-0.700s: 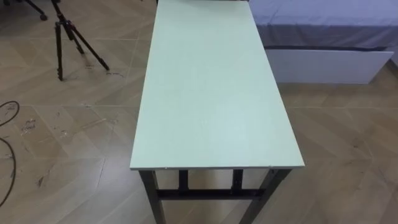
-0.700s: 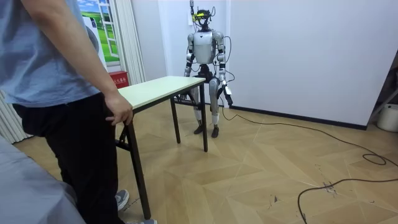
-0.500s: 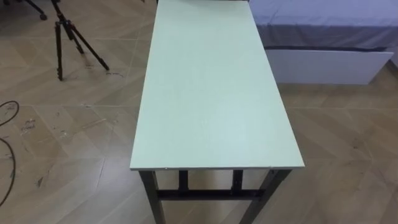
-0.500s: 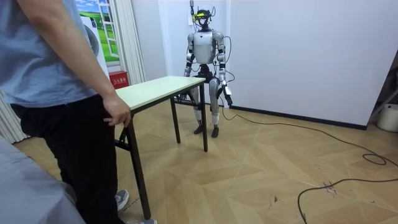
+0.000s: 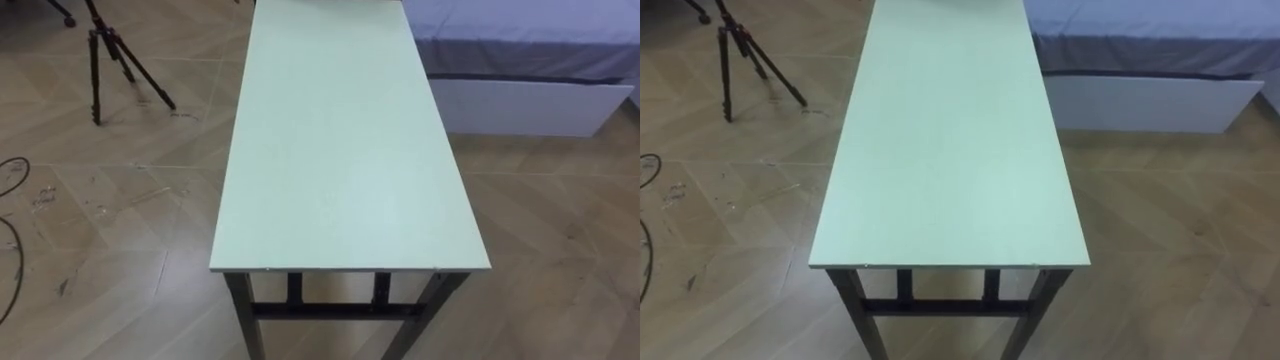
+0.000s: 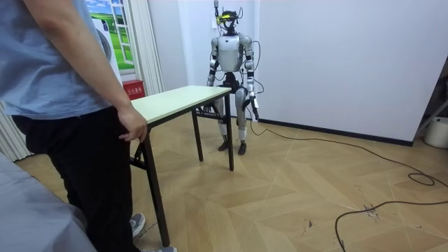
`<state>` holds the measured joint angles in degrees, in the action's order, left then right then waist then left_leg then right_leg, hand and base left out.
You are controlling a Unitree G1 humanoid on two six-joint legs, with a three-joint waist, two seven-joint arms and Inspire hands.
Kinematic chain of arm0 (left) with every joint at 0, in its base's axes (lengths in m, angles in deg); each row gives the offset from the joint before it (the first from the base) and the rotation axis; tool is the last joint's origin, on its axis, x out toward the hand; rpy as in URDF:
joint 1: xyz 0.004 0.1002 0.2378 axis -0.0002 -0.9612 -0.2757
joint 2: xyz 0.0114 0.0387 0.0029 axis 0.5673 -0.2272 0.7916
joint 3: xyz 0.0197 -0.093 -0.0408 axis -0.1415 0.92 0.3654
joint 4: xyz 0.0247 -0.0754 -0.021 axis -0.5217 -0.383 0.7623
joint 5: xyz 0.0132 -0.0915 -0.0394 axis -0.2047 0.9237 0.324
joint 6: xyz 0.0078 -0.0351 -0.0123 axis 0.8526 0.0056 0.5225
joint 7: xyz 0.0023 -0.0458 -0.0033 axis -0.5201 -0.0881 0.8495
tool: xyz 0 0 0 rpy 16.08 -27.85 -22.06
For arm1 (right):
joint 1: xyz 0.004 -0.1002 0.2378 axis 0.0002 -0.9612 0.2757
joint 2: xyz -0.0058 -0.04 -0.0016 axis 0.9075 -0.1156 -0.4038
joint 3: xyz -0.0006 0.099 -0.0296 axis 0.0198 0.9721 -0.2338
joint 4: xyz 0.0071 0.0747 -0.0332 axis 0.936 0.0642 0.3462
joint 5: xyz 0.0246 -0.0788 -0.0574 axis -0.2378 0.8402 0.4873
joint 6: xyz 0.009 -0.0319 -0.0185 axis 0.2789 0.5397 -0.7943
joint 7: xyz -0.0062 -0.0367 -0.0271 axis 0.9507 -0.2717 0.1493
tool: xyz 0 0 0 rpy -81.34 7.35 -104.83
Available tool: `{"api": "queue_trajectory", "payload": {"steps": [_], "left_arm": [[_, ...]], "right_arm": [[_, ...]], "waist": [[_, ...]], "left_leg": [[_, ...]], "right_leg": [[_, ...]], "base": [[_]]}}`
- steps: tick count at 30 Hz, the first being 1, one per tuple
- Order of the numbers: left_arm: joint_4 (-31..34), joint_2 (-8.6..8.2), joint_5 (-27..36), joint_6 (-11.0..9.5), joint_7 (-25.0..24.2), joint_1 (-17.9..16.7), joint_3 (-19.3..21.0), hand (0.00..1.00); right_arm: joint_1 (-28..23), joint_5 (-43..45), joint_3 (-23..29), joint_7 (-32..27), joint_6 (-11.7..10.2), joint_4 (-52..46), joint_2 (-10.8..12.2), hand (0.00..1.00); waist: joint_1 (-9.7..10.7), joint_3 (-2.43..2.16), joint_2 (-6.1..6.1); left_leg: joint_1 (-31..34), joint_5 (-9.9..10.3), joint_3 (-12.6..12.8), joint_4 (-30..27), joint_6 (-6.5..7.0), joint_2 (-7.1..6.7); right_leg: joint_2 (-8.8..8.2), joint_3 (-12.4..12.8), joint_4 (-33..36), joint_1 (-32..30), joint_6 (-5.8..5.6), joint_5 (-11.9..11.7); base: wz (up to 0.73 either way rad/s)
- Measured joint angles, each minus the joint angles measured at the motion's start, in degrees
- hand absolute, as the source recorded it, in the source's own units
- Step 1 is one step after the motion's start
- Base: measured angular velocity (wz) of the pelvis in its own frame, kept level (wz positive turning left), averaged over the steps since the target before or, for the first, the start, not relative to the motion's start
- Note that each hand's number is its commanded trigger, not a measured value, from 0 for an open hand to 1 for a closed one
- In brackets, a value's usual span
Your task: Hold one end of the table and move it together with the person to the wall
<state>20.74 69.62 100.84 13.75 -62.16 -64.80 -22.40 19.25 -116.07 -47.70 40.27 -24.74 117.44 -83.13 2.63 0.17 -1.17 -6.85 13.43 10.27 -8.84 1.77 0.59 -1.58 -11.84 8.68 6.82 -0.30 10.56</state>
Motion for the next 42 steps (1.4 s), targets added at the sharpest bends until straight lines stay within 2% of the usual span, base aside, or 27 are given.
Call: {"api": "queue_trajectory", "payload": {"steps": [4, 9, 11, 14, 18, 20, 22, 25, 28, 33, 37, 42], "left_arm": [[1.45, 0.02, 6.98, 0.47, -7.06, 0.47, 0.16, 0.00], [3.60, 0.06, 9.53, 1.32, -11.73, 0.91, 0.08, 0.00], [5.85, 0.06, 11.72, 1.51, -12.82, -0.04, -0.10, 0.00], [9.74, 0.29, 18.56, 2.40, -15.12, -2.02, -0.92, 0.00], [15.75, 0.75, 27.48, 3.59, -17.83, -4.11, -3.46, 0.00], [18.54, 1.12, 30.11, 3.81, -18.41, -4.97, -4.74, 0.00], [22.17, 2.01, 33.34, 3.93, -18.86, -5.58, -7.93, 0.00], [28.91, 2.13, 35.50, 5.10, -19.55, -7.23, -9.08, 0.00], [34.56, 2.31, 37.60, 5.87, -20.33, -8.21, -10.58, 0.00], [37.53, 2.29, 39.91, 6.31, -22.43, -8.00, -13.26, 0.00], [40.83, 3.27, 40.99, 6.42, -22.41, -8.46, -15.28, 0.00], [45.10, 4.26, 44.70, 6.98, -22.42, -7.88, -17.16, 0.00]], "right_arm": [[-0.97, -2.60, 1.06, 4.19, 0.72, -4.57, -0.28, 0.00], [-2.89, -7.15, 1.12, 8.24, 1.03, -9.05, -0.87, 0.00], [-4.68, -7.26, 1.07, 9.26, 1.14, -12.03, -0.88, 0.00], [-7.44, -9.40, 1.80, 10.50, 1.54, -16.87, -1.19, 0.00], [-11.35, -13.55, 1.92, 11.51, 3.08, -24.88, -1.82, 0.00], [-12.06, -16.00, 1.35, 12.37, 3.40, -27.43, -1.81, 0.00], [-13.27, -20.21, -0.35, 13.10, 3.78, -31.47, -1.96, 0.00], [-14.61, -22.43, -0.78, 14.00, 4.93, -37.39, -1.89, 0.00], [-14.84, -22.58, -2.47, 14.24, 5.12, -41.51, -1.88, 0.00], [-14.59, -22.56, -5.26, 16.46, 6.06, -45.68, -1.68, 0.00], [-14.80, -22.59, -7.48, 16.56, 6.10, -47.22, -1.84, 0.00], [-14.59, -26.81, -10.65, 16.51, 7.02, -51.09, -2.34, 0.00]], "waist": [[-0.20, -0.09, 0.45], [-1.17, -0.15, 1.19], [-1.33, -0.16, 1.36], [-1.37, -0.35, 2.01], [-1.38, -0.29, 2.47], [-1.22, -0.21, 2.36], [-1.08, -0.10, 2.06], [-0.56, -0.05, 1.84], [-0.45, -0.11, 1.69], [0.01, -0.23, 1.75], [0.01, 0.16, 1.15], [0.03, 0.20, 1.09]], "left_leg": [[0.24, 0.00, 0.03, -0.48, 0.00, 0.00], [0.23, 0.01, 0.03, -0.55, -0.01, 0.06], [0.36, 0.01, 0.04, -0.55, -0.02, 0.12], [1.06, 0.01, -0.06, -0.71, -0.02, 0.10], [1.38, 0.01, 0.34, -0.81, -0.02, 0.17], [1.45, 0.01, 0.45, -0.82, -0.02, 0.20], [1.69, 0.01, 0.43, -0.86, -0.01, 0.18], [2.07, 0.02, 0.38, -0.87, 0.00, 0.16], [2.23, 0.02, 0.25, -0.88, 0.00, 0.17], [2.27, 0.01, 0.32, -0.84, 0.00, 0.17], [2.21, 0.01, 0.35, -1.35, 0.00, 0.17], [2.26, 0.01, 0.41, -1.50, 0.00, 0.16]], "right_leg": [[-0.19, -0.17, -0.02, -0.06, 0.00, 0.00], [-0.05, -0.21, 0.00, -0.09, 0.00, 0.00], [-0.02, -0.26, 0.08, -0.22, 0.00, 0.00], [-0.04, -0.19, 0.29, -0.85, 0.00, 0.00], [-0.08, 0.05, 1.11, -1.65, 0.00, 0.00], [-0.10, 0.23, 1.11, -1.79, 0.01, 0.00], [-0.19, 0.21, 1.19, -2.01, 0.01, 0.00], [-0.26, 0.08, 1.21, -2.25, 0.00, 0.00], [-0.17, 0.05, 1.19, -2.40, 0.00, 0.00], [-0.25, 0.24, 1.17, -2.46, 0.00, 0.00], [-0.33, 0.52, 1.12, -2.46, 0.00, 0.00], [-0.41, 0.70, 1.17, -2.49, 0.00, 0.00]], "base": [[0.03], [0.00], [0.00], [0.00], [-0.03], [-0.06], [0.00], [0.00], [0.00], [0.00], [0.00], [-0.01]]}}
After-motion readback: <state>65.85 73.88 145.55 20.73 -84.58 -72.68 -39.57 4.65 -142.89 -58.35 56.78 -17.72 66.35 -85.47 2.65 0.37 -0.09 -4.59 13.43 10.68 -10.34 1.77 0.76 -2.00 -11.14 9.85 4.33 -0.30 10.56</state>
